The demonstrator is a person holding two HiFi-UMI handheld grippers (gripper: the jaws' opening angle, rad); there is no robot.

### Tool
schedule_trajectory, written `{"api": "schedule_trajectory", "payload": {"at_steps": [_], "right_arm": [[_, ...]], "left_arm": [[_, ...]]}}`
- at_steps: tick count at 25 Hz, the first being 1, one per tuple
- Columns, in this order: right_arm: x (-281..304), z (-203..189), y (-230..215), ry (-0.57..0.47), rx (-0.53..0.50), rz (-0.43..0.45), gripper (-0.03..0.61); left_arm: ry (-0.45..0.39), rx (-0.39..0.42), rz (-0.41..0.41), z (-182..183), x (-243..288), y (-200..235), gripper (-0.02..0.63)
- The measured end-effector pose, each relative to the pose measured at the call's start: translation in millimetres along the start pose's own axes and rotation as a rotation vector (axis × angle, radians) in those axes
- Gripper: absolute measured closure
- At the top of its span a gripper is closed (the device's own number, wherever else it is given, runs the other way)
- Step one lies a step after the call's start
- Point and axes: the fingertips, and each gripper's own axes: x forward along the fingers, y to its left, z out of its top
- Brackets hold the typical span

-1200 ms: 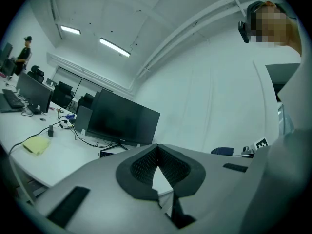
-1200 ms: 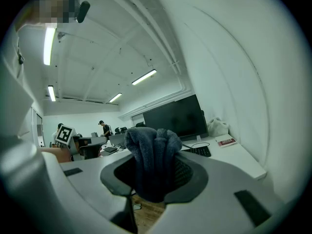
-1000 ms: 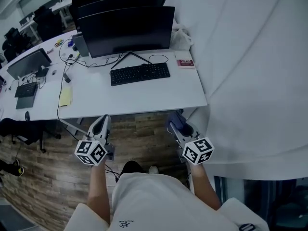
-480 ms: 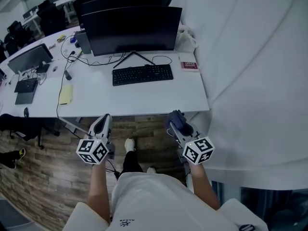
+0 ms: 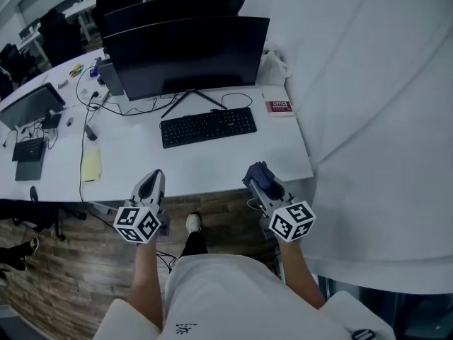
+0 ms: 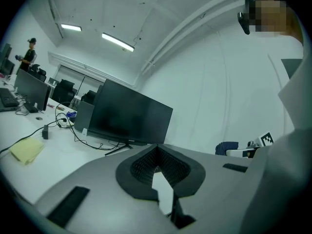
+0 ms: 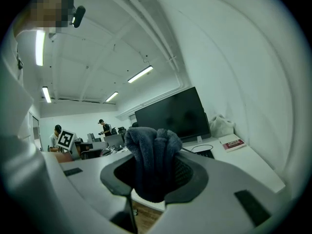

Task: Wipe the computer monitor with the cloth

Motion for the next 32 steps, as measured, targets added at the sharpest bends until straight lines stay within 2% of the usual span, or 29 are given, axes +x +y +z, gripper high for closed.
{"api": "schedule_trajectory", "payload": {"at_steps": [7,19,25,32], "right_arm": [[67,24,-12,-0.022,0.013,-0.062,0.442],[161,37,-14,-0.032,0.011,-0.141,0.442],[186,37,-32,-0.008,-0.006,-0.186,0.442],[204,40,-80,0.012,-0.021,-0.244,0.442]], "left_arm": [[0.026,0.059,-0.071,31,59,41,0.604],[0.058,0.106,-0.167,54,135,105,0.604],[0.072,0.118,-0.210,58,165,114,0.604],[0.124,0.093,-0.235,40,199,101,0.604]]}}
